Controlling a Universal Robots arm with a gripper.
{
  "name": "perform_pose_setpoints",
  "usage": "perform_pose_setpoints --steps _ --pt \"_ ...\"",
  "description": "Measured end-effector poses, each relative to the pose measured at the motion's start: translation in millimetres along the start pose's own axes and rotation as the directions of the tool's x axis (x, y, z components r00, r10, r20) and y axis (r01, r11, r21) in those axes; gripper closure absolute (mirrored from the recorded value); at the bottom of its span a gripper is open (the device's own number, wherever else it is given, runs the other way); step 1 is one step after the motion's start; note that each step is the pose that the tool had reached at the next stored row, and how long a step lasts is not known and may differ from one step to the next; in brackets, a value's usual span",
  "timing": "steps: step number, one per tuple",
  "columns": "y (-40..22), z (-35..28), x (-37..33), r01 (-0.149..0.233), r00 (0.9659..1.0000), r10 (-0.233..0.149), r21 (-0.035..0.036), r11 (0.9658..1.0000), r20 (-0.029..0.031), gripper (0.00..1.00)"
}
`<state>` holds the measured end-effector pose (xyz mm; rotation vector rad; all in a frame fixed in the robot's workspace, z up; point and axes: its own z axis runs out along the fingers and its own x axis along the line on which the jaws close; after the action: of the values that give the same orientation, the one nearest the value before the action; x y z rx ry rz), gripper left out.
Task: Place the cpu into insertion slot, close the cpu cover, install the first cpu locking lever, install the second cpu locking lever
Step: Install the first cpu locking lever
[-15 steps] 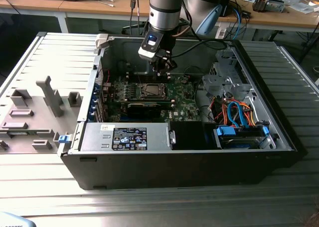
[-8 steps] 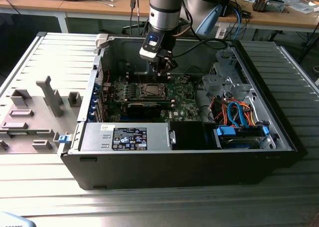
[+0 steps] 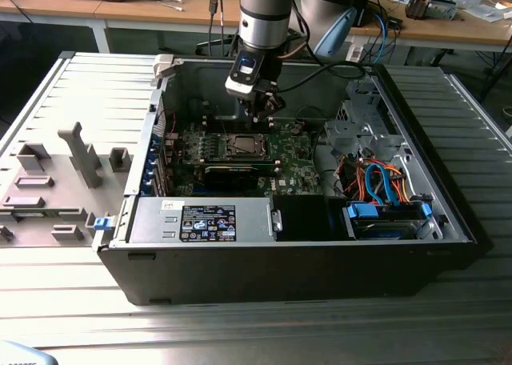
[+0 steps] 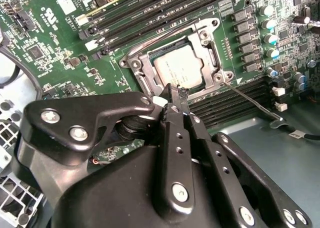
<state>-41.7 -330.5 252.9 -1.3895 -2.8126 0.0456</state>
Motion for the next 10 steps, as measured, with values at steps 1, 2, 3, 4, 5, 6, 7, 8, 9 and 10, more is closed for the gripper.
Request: perform_pose_setpoints --steps 1,2,3,4,5,6,7,8,9,10 --pt "0.0 0.0 0.0 0.003 1.0000 -0.003 -0.0001 1.0000 0.0001 0.89" --pt "0.0 0.0 0.0 0.006 1.0000 -0.006 0.0000 1.0000 0.0002 0.89" --pt "0.0 0.0 0.0 0.009 1.0000 -0.009 -0.0001 1.0000 0.0003 0.89" --pt "0.0 0.0 0.0 0.014 0.9999 -0.014 -0.0001 0.9999 0.0004 0.89" --pt "0.0 0.0 0.0 0.016 0.9999 -0.016 -0.0001 0.9999 0.0005 0.89" --pt "0.0 0.0 0.0 0.017 0.9999 -0.017 -0.0002 0.9999 0.0005 0.89" --pt "0.0 0.0 0.0 0.018 0.9998 -0.018 -0.0002 0.9998 0.0005 0.89" --pt "0.0 0.0 0.0 0.019 0.9998 -0.019 -0.0002 0.9998 0.0006 0.89" --pt "0.0 0.0 0.0 0.021 0.9998 -0.021 -0.0002 0.9998 0.0006 0.89" --pt "0.0 0.0 0.0 0.022 0.9998 -0.022 -0.0002 0.9998 0.0006 0.89"
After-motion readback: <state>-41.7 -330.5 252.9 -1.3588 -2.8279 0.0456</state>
